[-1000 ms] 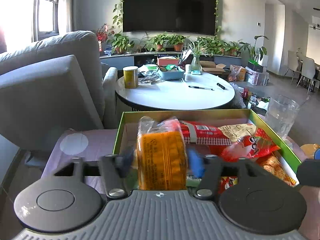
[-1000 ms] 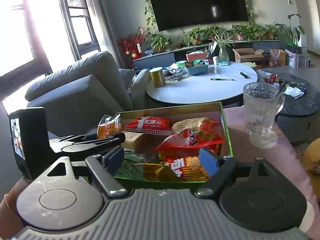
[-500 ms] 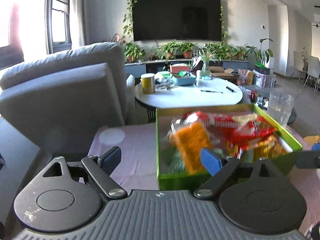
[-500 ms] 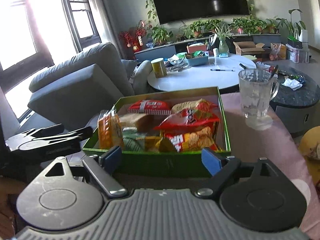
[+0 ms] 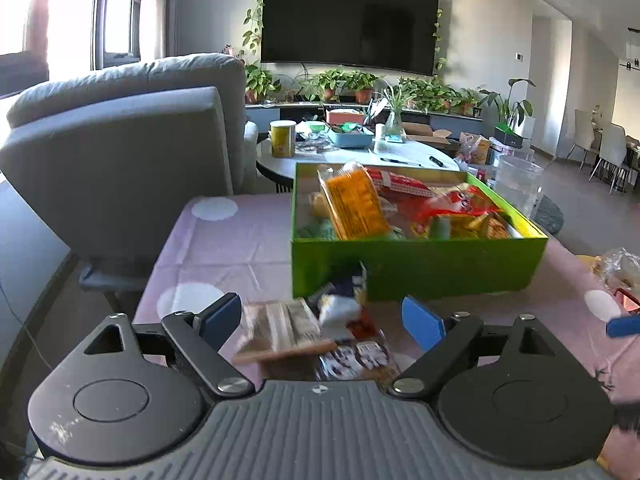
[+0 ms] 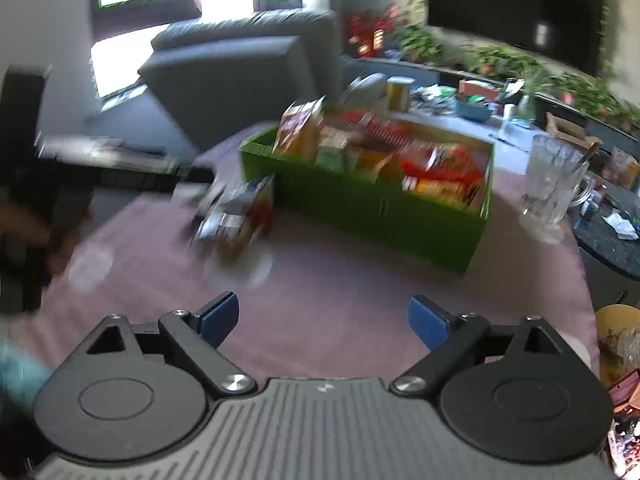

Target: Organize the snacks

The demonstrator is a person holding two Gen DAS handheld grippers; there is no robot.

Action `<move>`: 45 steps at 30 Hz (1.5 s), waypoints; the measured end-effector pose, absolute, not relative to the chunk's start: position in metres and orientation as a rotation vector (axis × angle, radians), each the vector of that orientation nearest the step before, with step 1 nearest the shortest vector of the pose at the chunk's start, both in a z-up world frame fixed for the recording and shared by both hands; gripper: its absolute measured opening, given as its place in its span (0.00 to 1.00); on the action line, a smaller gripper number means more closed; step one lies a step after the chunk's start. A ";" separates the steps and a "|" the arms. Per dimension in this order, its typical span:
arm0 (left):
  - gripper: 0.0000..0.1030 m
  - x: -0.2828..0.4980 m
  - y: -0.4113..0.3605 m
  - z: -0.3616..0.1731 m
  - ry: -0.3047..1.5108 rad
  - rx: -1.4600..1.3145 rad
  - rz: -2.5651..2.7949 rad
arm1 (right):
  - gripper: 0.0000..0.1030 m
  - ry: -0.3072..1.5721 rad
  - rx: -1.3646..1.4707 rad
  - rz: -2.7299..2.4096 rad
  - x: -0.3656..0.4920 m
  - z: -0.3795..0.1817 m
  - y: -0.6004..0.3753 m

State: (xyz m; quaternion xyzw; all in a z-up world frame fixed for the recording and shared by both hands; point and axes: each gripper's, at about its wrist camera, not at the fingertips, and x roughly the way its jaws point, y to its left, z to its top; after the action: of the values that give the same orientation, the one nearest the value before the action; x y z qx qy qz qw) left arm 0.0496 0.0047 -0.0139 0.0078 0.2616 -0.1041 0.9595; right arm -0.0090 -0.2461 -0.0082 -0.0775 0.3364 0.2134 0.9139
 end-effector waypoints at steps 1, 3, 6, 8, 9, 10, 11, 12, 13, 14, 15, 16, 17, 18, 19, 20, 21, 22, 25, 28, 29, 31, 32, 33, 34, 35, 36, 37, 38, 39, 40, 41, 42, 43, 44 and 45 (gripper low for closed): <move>0.84 0.047 0.003 -0.014 0.533 0.017 -0.212 | 0.68 0.700 -0.179 0.458 -0.016 -0.011 -0.248; 0.84 0.041 0.001 -0.016 0.531 0.020 -0.211 | 0.68 0.710 -0.212 0.491 -0.027 -0.016 -0.252; 0.85 0.034 0.000 -0.015 0.527 0.014 -0.211 | 0.68 0.712 -0.275 0.551 -0.046 -0.023 -0.255; 0.86 0.031 0.000 -0.015 0.527 0.007 -0.210 | 0.68 0.707 -0.326 0.588 -0.056 -0.027 -0.255; 0.86 0.030 0.000 -0.015 0.526 0.007 -0.209 | 0.68 0.706 -0.349 0.602 -0.060 -0.028 -0.254; 0.86 0.029 0.000 -0.015 0.526 0.007 -0.210 | 0.68 0.707 -0.373 0.613 -0.064 -0.030 -0.252; 0.86 0.028 -0.001 -0.015 0.526 0.007 -0.210 | 0.68 0.710 -0.390 0.619 -0.065 -0.033 -0.251; 0.86 0.028 -0.002 -0.015 0.528 0.007 -0.211 | 0.68 0.715 -0.403 0.624 -0.064 -0.035 -0.249; 0.86 0.028 -0.002 -0.016 0.530 0.007 -0.212 | 0.69 0.718 -0.409 0.630 -0.063 -0.038 -0.247; 0.86 0.027 -0.003 -0.017 0.532 0.008 -0.214 | 0.69 0.717 -0.402 0.635 -0.061 -0.038 -0.246; 0.86 0.028 -0.003 -0.018 0.536 0.011 -0.215 | 0.69 0.718 -0.393 0.641 -0.059 -0.039 -0.245; 0.86 0.028 -0.004 -0.019 0.538 0.012 -0.213 | 0.69 0.721 -0.385 0.646 -0.057 -0.039 -0.243; 0.86 0.029 -0.004 -0.020 0.541 0.014 -0.209 | 0.69 0.725 -0.379 0.650 -0.054 -0.040 -0.242; 0.87 0.030 -0.003 -0.021 0.543 0.015 -0.205 | 0.69 0.728 -0.375 0.654 -0.050 -0.040 -0.239; 0.87 0.030 -0.003 -0.023 0.545 0.016 -0.203 | 0.69 0.728 -0.372 0.657 -0.047 -0.039 -0.236; 0.87 0.031 -0.002 -0.024 0.549 0.018 -0.199 | 0.70 0.726 -0.371 0.655 -0.045 -0.039 -0.234; 0.87 0.032 -0.001 -0.026 0.552 0.018 -0.196 | 0.70 0.720 -0.370 0.646 -0.043 -0.039 -0.230; 0.87 0.033 0.000 -0.027 0.557 0.016 -0.193 | 0.70 0.709 -0.368 0.626 -0.041 -0.039 -0.228; 0.87 0.038 0.004 -0.030 0.569 0.008 -0.185 | 0.70 0.694 -0.360 0.534 -0.035 -0.036 -0.224; 0.87 0.041 0.006 -0.037 0.587 0.005 -0.187 | 0.70 0.703 -0.300 0.512 -0.031 -0.032 -0.230; 0.87 0.042 0.005 -0.040 0.596 0.007 -0.188 | 0.70 0.700 -0.274 0.540 -0.033 -0.029 -0.233; 0.87 0.044 0.003 -0.045 0.611 0.012 -0.193 | 0.70 0.694 -0.253 0.620 -0.039 -0.025 -0.234; 0.87 0.045 0.001 -0.048 0.619 0.014 -0.197 | 0.70 0.692 -0.267 0.656 -0.042 -0.026 -0.233; 0.87 0.046 -0.001 -0.049 0.624 0.016 -0.203 | 0.70 0.696 -0.293 0.685 -0.045 -0.028 -0.229; 0.87 0.046 -0.004 -0.051 0.629 0.020 -0.212 | 0.70 0.702 -0.333 0.706 -0.048 -0.032 -0.224; 0.87 0.047 -0.006 -0.052 0.631 0.026 -0.220 | 0.70 0.708 -0.370 0.712 -0.050 -0.036 -0.219; 0.87 0.048 -0.009 -0.053 0.633 0.033 -0.226 | 0.70 0.716 -0.406 0.709 -0.051 -0.042 -0.215; 0.87 0.049 -0.012 -0.054 0.633 0.042 -0.231 | 0.70 0.721 -0.439 0.700 -0.051 -0.047 -0.211; 0.87 0.050 -0.014 -0.054 0.633 0.049 -0.234 | 0.70 0.725 -0.457 0.688 -0.049 -0.051 -0.207; 0.87 0.052 -0.017 -0.055 0.635 0.057 -0.237 | 0.70 0.731 -0.461 0.672 -0.047 -0.053 -0.205; 0.87 0.054 -0.018 -0.056 0.638 0.062 -0.237 | 0.69 0.734 -0.433 0.664 -0.042 -0.054 -0.205; 0.87 0.056 -0.020 -0.057 0.642 0.065 -0.238 | 0.69 0.743 -0.409 0.652 -0.038 -0.053 -0.207; 0.87 0.058 -0.021 -0.058 0.645 0.065 -0.239 | 0.68 0.753 -0.388 0.628 -0.032 -0.054 -0.208; 0.87 0.060 -0.022 -0.059 0.648 0.064 -0.240 | 0.65 0.758 -0.371 0.600 -0.027 -0.054 -0.209; 0.87 0.062 -0.024 -0.060 0.655 0.062 -0.241 | 0.65 0.761 -0.349 0.580 -0.024 -0.054 -0.212; 0.87 0.064 -0.025 -0.062 0.661 0.061 -0.240 | 0.64 0.772 -0.318 0.567 -0.020 -0.054 -0.215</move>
State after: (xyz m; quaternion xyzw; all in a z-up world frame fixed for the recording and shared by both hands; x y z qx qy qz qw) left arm 0.0643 -0.0250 -0.0615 0.0301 0.3238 -0.1174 0.9383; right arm -0.0196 -0.2146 -0.0536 -0.1526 0.3696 0.2715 0.8754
